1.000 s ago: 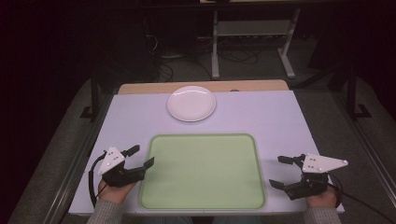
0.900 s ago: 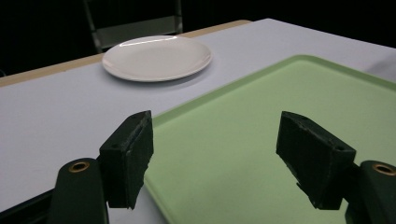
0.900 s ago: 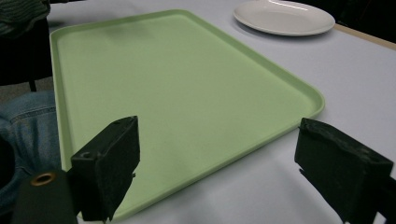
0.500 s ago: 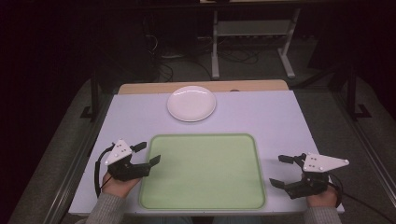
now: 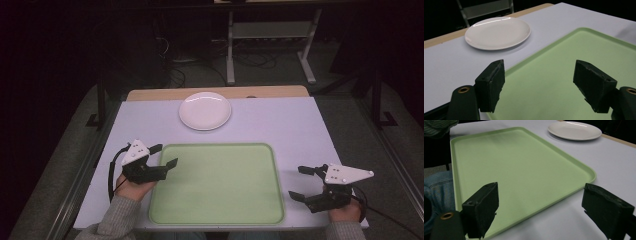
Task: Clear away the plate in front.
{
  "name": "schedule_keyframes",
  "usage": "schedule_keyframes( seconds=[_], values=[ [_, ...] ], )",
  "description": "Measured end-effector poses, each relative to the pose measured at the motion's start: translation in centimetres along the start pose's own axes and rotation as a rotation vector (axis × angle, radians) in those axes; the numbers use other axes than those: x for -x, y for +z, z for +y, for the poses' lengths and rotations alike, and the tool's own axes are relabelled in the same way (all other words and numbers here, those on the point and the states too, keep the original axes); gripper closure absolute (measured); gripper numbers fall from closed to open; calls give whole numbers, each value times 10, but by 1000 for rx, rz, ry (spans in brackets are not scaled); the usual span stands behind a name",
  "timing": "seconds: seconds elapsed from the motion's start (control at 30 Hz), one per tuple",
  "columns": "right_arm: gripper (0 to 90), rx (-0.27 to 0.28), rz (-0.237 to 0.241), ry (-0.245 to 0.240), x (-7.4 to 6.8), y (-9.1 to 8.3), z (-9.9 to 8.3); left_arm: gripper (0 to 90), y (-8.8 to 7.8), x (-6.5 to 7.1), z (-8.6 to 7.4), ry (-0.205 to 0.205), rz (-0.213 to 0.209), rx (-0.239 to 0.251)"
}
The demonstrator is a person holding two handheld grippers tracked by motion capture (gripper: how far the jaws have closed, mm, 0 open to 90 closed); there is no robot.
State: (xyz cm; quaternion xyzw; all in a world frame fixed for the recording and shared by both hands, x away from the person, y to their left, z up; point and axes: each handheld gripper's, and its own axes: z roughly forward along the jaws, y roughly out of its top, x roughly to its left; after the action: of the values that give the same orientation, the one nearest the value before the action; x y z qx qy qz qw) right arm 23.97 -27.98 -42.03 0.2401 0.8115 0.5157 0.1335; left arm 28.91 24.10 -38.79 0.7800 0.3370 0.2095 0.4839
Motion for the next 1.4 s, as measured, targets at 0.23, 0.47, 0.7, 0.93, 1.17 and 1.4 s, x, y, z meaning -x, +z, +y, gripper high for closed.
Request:
schedule_keyframes(
  seconds=[0.23, 0.47, 0.7, 0.93, 1.17, 1.4],
  values=[
    [132, 5, -1, 2, 1, -1, 0, 248, 7, -4, 8, -7, -4, -16],
    [132, 11, -2, 3, 1, -2, 0, 248, 16, -8, 18, -6, -5, -31],
    [132, 12, -3, 2, 1, -2, 0, 249, 26, -14, 28, 0, -3, -34],
    [132, 17, -4, 2, 2, -3, 0, 249, 38, -21, 42, -6, -9, -46],
    [132, 17, -6, 2, 2, -3, 0, 250, 54, -26, 55, -17, -11, -70],
    [132, 18, -6, 0, 3, -3, 0, 250, 68, -30, 67, -19, -13, -87]
  ],
)
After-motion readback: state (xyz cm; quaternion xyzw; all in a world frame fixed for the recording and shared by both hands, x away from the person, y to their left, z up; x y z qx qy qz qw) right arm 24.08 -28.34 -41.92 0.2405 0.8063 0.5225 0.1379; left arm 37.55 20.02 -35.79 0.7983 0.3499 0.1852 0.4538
